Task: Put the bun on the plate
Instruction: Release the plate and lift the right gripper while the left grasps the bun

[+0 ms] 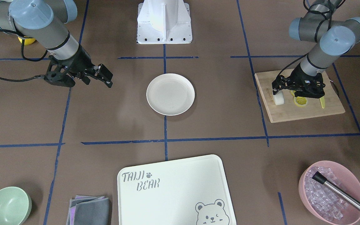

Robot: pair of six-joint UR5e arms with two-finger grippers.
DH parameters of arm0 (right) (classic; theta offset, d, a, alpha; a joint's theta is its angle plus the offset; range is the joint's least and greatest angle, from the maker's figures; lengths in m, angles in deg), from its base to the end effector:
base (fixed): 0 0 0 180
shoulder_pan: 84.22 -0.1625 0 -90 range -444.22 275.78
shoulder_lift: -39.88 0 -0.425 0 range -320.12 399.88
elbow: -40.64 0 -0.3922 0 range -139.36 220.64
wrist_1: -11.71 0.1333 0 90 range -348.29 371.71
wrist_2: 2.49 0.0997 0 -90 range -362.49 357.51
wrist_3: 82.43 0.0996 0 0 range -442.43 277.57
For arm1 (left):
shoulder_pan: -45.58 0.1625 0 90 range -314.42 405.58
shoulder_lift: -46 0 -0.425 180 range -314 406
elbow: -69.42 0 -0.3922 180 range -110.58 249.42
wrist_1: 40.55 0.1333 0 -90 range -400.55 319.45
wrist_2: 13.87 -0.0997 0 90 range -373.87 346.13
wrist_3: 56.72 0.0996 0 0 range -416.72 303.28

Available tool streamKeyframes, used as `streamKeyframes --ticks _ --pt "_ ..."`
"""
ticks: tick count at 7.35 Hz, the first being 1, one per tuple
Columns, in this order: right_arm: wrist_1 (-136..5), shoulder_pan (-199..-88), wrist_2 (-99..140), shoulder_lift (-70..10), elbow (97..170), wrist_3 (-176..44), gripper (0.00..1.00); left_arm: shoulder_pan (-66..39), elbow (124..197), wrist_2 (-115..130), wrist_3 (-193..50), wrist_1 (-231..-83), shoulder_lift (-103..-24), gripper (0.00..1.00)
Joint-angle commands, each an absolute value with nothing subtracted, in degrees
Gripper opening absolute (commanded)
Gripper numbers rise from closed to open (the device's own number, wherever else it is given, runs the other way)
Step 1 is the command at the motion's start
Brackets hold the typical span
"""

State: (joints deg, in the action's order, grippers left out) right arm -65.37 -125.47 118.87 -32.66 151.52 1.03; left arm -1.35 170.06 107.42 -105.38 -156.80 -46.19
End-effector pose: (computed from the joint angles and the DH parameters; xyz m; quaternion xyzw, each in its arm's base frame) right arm -0.3702 -0.4330 0.3001 -0.0541 -0.4795 0.1474 0.8634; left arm 0.3021 -0.4427 0.5033 0.0419 0.4081 0.0458 0.9108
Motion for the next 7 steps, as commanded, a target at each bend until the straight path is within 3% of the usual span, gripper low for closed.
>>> streamKeyframes --ticks 1,4,7 --pt "-65.46 -125.53 118.80 -33.06 151.73 0.80 1.00 0.66 169.88 107.07 -105.85 -156.83 -46.98 1.00" --pt "-65.37 -125.53 118.72 -33.33 151.73 0.89 1.00 0.67 169.26 106.11 -105.59 -156.75 -46.63 0.99" --pt "-65.37 -125.44 118.54 -33.50 151.64 0.89 1.00 0.49 169.00 101.89 -105.94 -156.39 -46.72 0.88"
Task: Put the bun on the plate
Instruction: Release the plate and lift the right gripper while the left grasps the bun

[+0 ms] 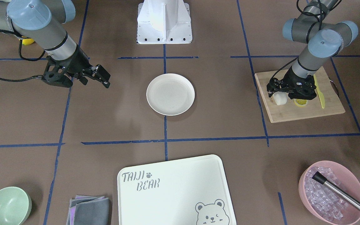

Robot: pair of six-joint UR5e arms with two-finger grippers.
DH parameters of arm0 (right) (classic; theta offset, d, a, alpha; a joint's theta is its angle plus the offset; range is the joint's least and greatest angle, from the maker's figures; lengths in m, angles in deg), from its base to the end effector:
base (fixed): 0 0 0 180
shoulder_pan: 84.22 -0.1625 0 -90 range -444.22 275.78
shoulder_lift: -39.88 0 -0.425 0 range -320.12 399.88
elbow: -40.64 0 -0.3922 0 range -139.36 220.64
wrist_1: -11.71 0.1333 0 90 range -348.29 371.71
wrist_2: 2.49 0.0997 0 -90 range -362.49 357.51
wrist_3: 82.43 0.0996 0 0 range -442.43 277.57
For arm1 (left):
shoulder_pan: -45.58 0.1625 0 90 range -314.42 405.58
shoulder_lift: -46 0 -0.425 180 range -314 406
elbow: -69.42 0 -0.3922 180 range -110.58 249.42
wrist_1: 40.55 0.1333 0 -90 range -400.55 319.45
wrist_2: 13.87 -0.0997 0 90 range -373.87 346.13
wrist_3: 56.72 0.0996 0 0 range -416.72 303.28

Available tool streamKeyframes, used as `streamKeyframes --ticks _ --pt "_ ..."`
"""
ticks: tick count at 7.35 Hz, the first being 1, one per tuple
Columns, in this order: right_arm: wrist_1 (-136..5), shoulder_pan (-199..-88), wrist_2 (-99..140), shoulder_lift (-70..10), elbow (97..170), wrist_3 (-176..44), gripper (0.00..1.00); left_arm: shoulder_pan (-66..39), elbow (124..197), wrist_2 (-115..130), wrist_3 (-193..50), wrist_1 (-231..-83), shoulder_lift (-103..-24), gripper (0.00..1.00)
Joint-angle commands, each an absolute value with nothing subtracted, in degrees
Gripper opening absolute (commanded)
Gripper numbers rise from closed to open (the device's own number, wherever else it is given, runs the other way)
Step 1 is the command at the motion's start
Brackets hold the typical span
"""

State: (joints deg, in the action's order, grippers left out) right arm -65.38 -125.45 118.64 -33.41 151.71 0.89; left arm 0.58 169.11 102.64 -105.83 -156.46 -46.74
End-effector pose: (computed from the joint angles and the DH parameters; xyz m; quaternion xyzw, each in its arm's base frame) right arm -0.3682 -0.4315 0.3062 -0.0542 -0.4753 0.1489 0.8654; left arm 0.3168 -0.4424 0.5107 0.0592 0.3815 0.0423 0.9215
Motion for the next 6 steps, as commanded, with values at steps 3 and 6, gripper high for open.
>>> streamKeyframes --ticks 3,6 --pt "-65.46 -125.53 118.54 -33.50 151.64 0.89 1.00 0.49 168.99 102.06 -106.20 -156.48 -46.72 0.53" --pt "-65.46 -127.36 118.89 -34.12 151.82 0.80 1.00 0.49 170.05 102.32 -106.29 -156.48 -46.55 0.37"
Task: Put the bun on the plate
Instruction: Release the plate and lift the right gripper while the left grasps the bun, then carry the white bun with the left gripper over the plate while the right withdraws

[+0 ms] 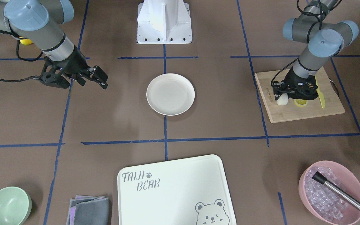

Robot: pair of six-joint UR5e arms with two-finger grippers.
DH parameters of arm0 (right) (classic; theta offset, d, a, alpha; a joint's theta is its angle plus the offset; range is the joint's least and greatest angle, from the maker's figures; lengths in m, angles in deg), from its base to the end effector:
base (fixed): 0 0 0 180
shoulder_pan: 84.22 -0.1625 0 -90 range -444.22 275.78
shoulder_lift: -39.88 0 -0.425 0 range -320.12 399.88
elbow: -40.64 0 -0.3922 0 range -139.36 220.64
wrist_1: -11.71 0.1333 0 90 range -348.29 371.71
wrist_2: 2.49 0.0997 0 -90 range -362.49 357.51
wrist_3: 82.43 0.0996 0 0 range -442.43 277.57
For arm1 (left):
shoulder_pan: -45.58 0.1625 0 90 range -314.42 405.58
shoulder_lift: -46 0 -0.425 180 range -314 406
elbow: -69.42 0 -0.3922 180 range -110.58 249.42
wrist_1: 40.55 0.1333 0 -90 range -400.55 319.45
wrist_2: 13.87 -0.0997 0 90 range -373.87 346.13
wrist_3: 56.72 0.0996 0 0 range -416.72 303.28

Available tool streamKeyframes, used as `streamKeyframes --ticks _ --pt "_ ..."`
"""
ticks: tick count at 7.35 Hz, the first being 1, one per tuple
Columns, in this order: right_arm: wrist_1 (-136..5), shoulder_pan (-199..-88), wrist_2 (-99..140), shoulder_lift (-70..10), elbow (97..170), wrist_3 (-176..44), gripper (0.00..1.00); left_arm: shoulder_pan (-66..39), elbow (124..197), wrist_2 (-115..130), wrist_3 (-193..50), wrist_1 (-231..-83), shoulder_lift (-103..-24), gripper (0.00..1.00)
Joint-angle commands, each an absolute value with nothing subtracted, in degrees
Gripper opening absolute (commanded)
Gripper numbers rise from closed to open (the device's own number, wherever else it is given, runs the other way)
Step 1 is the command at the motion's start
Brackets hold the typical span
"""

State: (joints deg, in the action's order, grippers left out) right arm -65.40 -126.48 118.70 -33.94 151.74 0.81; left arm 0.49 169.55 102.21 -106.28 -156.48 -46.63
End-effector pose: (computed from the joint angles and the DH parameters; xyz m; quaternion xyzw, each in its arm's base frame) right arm -0.3593 -0.4369 0.3111 -0.0521 -0.4726 0.1574 0.8656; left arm 0.3148 -0.4426 0.5079 0.0628 0.3815 0.0374 0.9215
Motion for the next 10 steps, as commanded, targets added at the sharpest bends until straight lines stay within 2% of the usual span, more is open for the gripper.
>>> streamKeyframes --ticks 1,3,4,6,8,10 --pt "-65.46 -128.94 119.41 -35.25 152.43 0.72 1.00 0.49 170.75 102.41 -106.29 -156.48 -46.98 0.37" --pt "-65.46 -134.55 120.99 -42.96 155.32 -7.65 1.00 0.67 176.88 102.59 -112.14 -155.96 -49.42 0.37" --pt "-65.46 -137.80 121.87 -46.30 155.33 -14.94 1.00 1.10 177.69 102.50 -116.88 -151.26 -55.27 0.37" --pt "-65.81 -144.13 124.77 -52.11 154.98 -27.70 1.00 8.97 178.49 101.45 -123.66 -130.48 -72.83 0.37" --pt "-65.82 -145.91 124.95 -53.19 153.76 -31.36 1.00 19.61 176.13 89.37 -128.52 -128.62 -78.96 0.38" --pt "-65.46 -145.92 124.96 -53.54 153.31 -31.36 1.00 21.23 163.80 87.83 -128.62 -129.14 -87.89 0.39"
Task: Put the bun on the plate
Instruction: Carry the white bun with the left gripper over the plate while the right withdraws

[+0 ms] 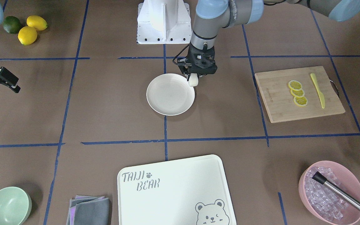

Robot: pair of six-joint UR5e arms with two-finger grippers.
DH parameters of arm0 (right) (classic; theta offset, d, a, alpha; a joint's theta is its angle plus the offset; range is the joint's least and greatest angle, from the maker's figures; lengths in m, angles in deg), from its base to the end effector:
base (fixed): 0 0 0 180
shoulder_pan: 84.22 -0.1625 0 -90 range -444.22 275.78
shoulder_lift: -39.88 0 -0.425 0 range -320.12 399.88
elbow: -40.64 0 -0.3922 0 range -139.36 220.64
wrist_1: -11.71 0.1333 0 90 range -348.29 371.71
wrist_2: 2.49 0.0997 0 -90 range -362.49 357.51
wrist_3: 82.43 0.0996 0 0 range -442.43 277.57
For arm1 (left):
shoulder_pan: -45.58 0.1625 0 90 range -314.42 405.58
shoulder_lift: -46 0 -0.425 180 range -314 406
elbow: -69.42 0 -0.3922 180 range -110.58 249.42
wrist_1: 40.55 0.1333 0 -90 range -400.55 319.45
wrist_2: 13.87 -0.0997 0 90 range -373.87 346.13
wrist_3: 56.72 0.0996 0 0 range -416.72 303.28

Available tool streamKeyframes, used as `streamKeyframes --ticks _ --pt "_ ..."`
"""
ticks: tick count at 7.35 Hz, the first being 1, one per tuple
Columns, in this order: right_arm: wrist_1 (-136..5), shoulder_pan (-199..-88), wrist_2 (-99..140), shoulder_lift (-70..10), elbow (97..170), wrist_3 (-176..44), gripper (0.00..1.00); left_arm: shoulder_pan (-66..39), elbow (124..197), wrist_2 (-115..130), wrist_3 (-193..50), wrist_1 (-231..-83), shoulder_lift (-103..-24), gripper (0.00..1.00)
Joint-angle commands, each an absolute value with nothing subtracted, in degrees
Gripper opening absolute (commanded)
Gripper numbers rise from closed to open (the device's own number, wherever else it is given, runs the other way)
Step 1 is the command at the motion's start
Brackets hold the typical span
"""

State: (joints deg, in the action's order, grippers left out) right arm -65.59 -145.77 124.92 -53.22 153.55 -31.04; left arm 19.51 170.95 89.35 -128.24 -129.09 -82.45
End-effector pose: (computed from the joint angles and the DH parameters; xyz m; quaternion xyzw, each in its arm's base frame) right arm -0.1611 -0.4502 0.4671 0.0058 -0.4063 0.0928 0.9090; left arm 0.5399 -0.3872 0.1845 0.0576 0.4175 -0.0127 0.9068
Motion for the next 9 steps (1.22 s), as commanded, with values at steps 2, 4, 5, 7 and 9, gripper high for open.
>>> streamKeyframes --ticks 2,4,5,7,9 --pt "-65.46 -145.92 124.96 -53.54 153.22 -31.36 1.00 21.85 158.03 86.42 -128.53 -132.48 -90.14 0.40" --pt "-65.46 -145.92 125.22 -53.63 153.40 -31.28 1.00 21.85 154.08 86.42 -128.70 -132.66 -92.76 0.40" --pt "-65.46 -145.92 125.57 -53.63 153.31 -31.28 1.00 22.98 153.62 86.42 -128.70 -133.36 -92.77 0.40" --pt "-65.46 -145.92 125.48 -53.63 153.14 -31.28 1.00 23.60 153.18 85.37 -129.75 -135.74 -92.34 0.53" --pt "-65.46 -145.92 125.40 -53.72 152.87 -31.28 1.00 23.61 153.35 85.19 -129.93 -135.65 -92.16 1.00"
